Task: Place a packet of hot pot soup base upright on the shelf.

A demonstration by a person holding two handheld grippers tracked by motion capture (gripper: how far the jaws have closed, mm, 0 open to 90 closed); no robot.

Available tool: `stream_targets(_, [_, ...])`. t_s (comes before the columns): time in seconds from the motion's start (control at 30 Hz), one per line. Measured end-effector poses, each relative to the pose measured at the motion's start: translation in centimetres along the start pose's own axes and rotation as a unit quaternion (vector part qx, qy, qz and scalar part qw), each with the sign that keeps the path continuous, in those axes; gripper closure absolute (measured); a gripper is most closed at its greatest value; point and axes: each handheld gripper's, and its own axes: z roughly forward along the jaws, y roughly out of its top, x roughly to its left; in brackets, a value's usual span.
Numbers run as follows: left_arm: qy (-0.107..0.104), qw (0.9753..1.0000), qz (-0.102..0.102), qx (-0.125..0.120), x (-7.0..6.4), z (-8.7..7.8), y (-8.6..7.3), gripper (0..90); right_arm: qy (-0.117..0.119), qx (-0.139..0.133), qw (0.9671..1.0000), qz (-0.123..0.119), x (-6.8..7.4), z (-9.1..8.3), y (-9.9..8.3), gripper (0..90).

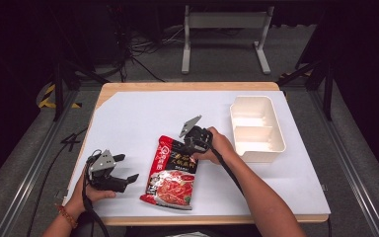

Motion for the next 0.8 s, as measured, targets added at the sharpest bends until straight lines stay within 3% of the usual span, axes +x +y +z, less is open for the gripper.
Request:
stream_targets(0.17, [-0.003,1.0000,-0.003,-0.004,0.0,-0.1,0.0,12.7,0.007,-0.028,0.9996,-0.006,0.1,-1.9,0.4,88.7])
stream_targets(0.27, [-0.003,1.0000,-0.002,-0.007,0.0,-0.2,-0.1,12.8,0.007,-0.049,0.9984,-0.027,0.6,-4.1,1.3,89.0])
stream_targets(0.3, [-0.003,1.0000,-0.002,-0.007,0.0,-0.2,-0.1,12.8,0.007,-0.049,0.9984,-0.027,0.6,-4.1,1.3,89.0])
stream_targets(0.37, [0.000,1.0000,-0.001,-0.008,0.0,-0.3,-0.1,12.7,0.009,-0.063,0.9973,-0.038,1.1,-5.4,1.8,89.2])
stream_targets(0.4, [0.000,0.9999,-0.003,-0.010,0.0,-0.4,-0.1,12.8,0.004,-0.079,0.9954,-0.054,1.7,-7.1,2.3,89.3])
stream_targets(0.47, [-0.001,0.9999,-0.003,-0.010,0.0,-0.4,-0.2,12.8,0.004,-0.085,0.9948,-0.055,1.9,-7.6,2.5,89.3])
stream_targets(0.53, [0.001,1.0000,-0.003,-0.008,0.0,-0.5,-0.2,12.7,0.001,-0.096,0.9928,-0.071,2.4,-9.3,3.1,89.3])
stream_targets(0.8, [-0.002,0.9999,-0.004,-0.013,0.0,-0.7,-0.2,12.9,-0.041,-0.120,0.9855,-0.112,4.1,-12.8,4.0,89.3])
